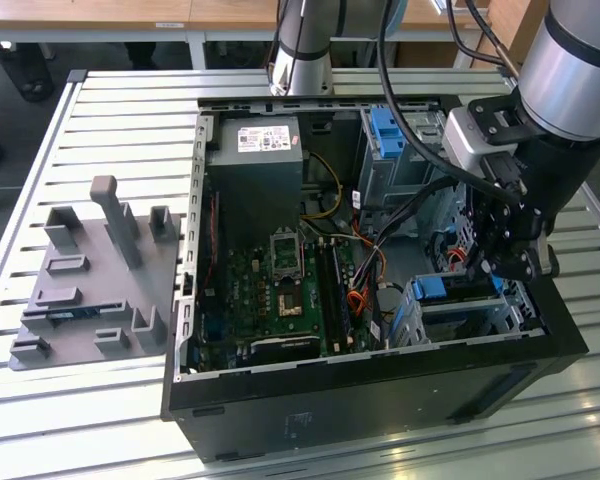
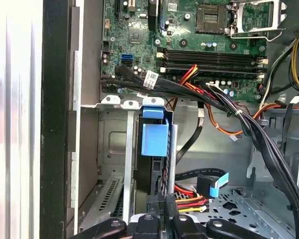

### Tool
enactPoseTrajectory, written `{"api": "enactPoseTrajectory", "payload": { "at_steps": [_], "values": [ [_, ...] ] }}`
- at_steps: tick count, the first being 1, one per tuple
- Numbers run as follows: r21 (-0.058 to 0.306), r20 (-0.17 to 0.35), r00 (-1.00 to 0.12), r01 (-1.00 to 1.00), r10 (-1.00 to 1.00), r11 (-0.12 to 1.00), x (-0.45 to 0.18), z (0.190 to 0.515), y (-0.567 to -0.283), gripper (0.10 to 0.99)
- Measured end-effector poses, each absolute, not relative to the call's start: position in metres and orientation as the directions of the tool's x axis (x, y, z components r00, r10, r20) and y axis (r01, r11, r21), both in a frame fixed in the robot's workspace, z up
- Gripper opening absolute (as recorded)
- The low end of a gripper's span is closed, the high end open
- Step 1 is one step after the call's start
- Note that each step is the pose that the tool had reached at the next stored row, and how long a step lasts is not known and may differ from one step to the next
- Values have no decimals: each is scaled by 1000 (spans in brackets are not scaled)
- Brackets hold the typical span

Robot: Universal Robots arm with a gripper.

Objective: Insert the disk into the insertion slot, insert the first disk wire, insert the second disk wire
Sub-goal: 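Insert the first disk wire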

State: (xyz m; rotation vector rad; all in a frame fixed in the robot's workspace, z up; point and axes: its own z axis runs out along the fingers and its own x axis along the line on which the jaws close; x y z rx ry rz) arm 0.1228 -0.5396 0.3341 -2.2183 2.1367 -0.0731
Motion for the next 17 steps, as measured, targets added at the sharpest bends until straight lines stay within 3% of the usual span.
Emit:
{"api": "enactPoseTrajectory", "payload": {
  "at_steps": [17],
  "values": [
    [-77, -8, 18, -997, -1000, -17, 123, 334, -540, 165]
  ]
}}
